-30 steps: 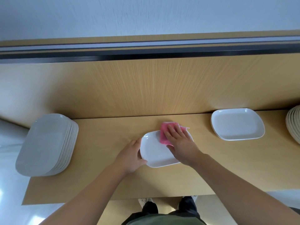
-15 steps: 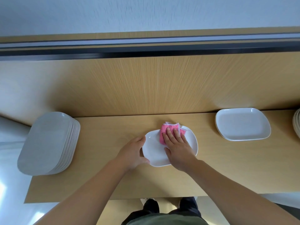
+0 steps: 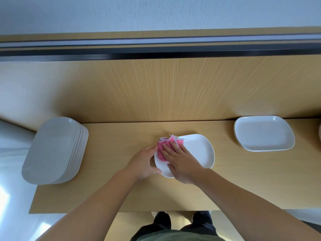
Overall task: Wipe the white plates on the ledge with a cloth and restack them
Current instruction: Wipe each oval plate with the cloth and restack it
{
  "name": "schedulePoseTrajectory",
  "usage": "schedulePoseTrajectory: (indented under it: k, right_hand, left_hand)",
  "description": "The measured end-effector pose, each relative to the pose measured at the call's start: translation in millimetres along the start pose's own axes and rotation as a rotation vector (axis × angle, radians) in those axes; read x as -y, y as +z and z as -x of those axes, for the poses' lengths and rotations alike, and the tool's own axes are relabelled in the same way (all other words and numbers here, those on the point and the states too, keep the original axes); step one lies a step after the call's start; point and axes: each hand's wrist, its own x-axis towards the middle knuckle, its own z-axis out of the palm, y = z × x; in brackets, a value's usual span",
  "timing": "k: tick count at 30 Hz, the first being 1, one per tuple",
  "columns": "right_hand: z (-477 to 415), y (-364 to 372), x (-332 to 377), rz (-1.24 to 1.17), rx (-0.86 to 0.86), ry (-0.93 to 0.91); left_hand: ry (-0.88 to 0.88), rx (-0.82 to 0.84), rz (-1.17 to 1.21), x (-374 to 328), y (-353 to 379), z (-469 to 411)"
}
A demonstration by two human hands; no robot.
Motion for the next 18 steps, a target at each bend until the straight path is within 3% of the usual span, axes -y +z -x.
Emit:
schedulePoseTrajectory:
  k: [18]
  right_hand:
    - [15, -6, 3, -0.100, 0.133, -0.141]
  left_hand:
    - [0.078, -0.006, -0.162, 6, -2, -1]
